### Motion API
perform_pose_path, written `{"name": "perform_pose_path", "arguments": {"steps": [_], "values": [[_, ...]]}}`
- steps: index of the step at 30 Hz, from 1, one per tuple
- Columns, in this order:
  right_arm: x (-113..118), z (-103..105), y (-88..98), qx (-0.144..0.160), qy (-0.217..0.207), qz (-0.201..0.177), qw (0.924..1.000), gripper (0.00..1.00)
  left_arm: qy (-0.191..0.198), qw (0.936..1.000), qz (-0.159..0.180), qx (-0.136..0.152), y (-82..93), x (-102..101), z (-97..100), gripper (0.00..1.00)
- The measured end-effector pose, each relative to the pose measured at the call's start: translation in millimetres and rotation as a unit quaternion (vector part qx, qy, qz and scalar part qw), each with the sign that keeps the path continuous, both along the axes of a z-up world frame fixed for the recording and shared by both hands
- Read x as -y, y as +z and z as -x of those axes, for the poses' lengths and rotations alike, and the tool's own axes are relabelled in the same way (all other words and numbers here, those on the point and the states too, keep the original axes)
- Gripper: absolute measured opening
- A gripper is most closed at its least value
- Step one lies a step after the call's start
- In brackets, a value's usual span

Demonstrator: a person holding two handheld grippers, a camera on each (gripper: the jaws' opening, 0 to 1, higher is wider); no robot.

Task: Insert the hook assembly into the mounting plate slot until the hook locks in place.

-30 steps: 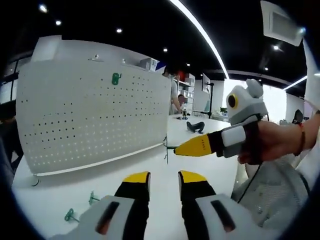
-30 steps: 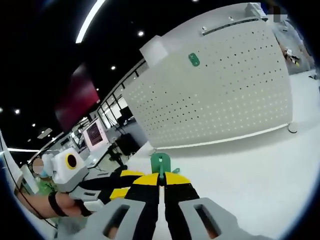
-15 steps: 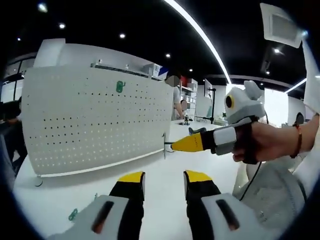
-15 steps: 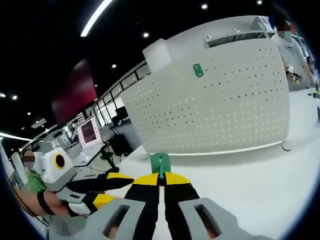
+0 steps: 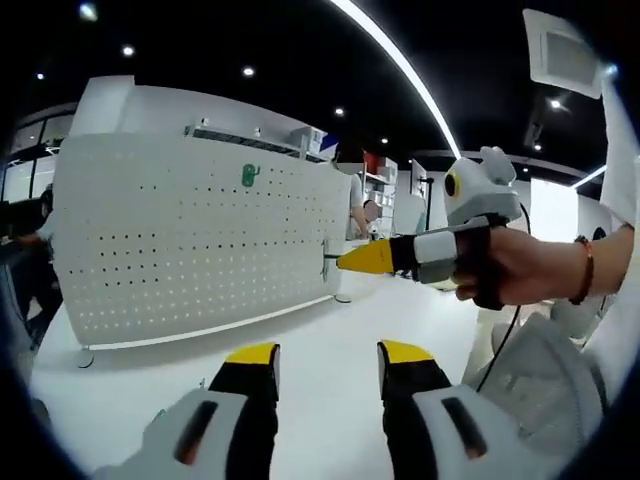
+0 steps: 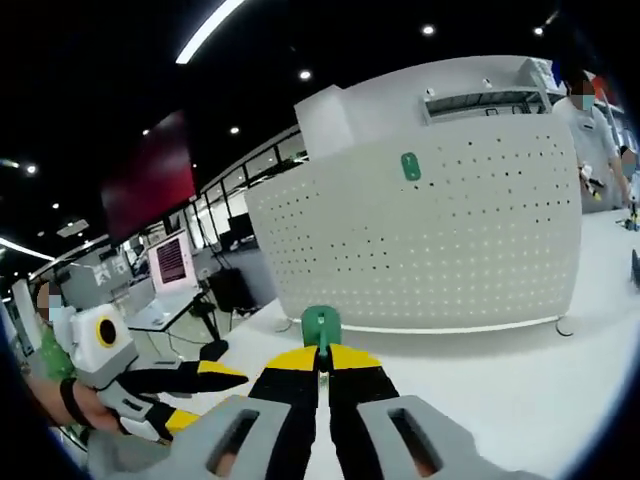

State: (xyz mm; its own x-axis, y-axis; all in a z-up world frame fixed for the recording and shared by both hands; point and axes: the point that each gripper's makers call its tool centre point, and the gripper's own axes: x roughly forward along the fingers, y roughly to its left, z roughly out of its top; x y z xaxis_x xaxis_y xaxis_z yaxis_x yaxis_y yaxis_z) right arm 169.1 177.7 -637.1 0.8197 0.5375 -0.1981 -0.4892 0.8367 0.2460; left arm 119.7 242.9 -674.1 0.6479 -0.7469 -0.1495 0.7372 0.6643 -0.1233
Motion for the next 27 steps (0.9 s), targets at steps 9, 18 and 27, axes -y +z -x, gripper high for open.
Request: {"name": "perform_pose_path", "arguments": {"steps": [9, 18, 27], "values": [[-3, -15, 19.6, 0.023, -0.008, 0.017, 0.9996, 0.01, -0.007, 1.0000, 0.004, 0.002, 3.9, -8, 1.8, 0.50], [5, -33, 37.0, 0.040, -0.027, 0.027, 0.9985, 0.01, -0.008, 0.9999, 0.008, 0.012, 11.5, -8, 0.2, 0.59], [9, -50, 56.3, 0.060, -0.050, 0.031, 0.9964, 0.01, -0.013, 0.9998, 0.017, 0.001, 10.2, -6, 1.9, 0.68]]}}
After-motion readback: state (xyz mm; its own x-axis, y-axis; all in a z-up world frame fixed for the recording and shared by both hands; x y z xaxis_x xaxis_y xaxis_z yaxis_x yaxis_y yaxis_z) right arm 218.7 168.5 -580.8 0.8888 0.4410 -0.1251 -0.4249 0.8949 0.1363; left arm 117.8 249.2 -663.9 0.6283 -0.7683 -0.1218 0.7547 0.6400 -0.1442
